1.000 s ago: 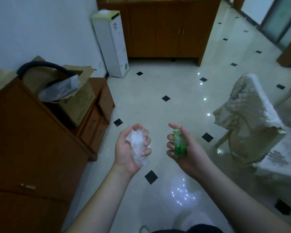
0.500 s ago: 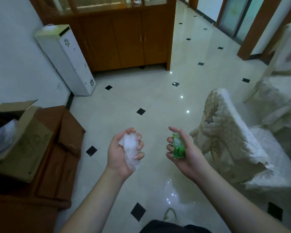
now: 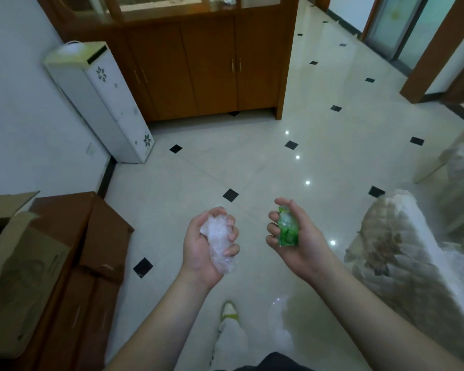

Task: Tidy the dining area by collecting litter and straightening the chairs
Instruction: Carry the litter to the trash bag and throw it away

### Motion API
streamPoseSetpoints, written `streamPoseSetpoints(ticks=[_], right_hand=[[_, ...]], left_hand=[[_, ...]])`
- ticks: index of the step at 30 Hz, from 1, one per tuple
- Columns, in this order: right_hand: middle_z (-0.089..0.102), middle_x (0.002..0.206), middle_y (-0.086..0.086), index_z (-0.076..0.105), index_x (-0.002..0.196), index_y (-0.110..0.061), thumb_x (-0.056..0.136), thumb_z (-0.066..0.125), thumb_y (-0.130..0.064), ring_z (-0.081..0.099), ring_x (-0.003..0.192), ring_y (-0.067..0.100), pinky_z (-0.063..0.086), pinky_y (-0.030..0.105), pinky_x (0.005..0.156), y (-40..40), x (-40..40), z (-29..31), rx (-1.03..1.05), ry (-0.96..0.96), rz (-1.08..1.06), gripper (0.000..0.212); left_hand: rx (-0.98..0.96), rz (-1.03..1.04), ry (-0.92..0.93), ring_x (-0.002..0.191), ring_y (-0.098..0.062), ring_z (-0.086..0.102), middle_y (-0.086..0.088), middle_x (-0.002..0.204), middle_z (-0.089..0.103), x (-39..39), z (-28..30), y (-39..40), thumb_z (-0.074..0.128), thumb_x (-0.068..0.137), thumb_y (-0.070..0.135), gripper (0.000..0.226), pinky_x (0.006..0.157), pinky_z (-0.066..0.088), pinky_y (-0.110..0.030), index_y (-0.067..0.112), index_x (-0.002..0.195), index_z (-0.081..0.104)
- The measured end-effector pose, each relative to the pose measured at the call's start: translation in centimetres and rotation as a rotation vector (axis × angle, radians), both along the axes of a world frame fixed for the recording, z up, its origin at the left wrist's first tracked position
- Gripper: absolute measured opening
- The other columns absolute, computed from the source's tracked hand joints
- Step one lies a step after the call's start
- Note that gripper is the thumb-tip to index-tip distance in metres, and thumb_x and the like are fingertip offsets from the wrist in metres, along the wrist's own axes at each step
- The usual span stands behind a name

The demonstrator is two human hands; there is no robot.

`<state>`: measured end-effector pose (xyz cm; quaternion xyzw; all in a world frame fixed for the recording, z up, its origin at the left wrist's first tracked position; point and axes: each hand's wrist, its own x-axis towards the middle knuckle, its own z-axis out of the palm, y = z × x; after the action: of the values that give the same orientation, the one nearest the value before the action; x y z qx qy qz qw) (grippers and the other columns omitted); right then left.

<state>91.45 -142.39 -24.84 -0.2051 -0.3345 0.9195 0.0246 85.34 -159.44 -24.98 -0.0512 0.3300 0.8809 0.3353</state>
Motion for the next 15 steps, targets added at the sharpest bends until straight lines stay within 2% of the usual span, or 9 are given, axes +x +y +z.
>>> streamPoseSetpoints(ticks=[8,11,15], right_hand=[[0.051,0.074,0.000,0.063,0.097,-0.021,0.067,0.078,-0.038,0.042,0.056,0.014,0.035,0.024,0.050,5.1,-13.5,2.0,0.041,0.038,-0.154,0.037],[0.050,0.077,0.001,0.062,0.102,-0.021,0.079,0.069,-0.038,0.041,0.058,0.014,0.036,0.025,0.052,7.8,-16.1,2.3,0.076,0.070,-0.159,0.029],[0.051,0.077,0.001,0.062,0.101,-0.021,0.084,0.063,-0.038,0.042,0.059,0.014,0.038,0.025,0.051,12.1,-19.2,1.8,0.104,0.109,-0.169,0.024]], left_hand=[[0.042,-0.062,0.053,0.054,-0.016,0.046,-0.003,0.073,0.052,-16.2,0.8,3.4,0.054,0.077,0.036,0.021,0.037,0.032,-0.018,0.015,0.076,0.060],[0.006,-0.096,0.040,0.053,-0.015,0.045,-0.003,0.072,0.050,-21.1,1.0,6.4,0.051,0.075,0.034,0.020,0.038,0.028,-0.017,0.015,0.072,0.057],[0.005,-0.168,0.011,0.052,-0.016,0.044,-0.003,0.072,0.050,-26.1,0.3,12.5,0.047,0.077,0.034,0.021,0.038,0.028,-0.017,0.015,0.073,0.056]])
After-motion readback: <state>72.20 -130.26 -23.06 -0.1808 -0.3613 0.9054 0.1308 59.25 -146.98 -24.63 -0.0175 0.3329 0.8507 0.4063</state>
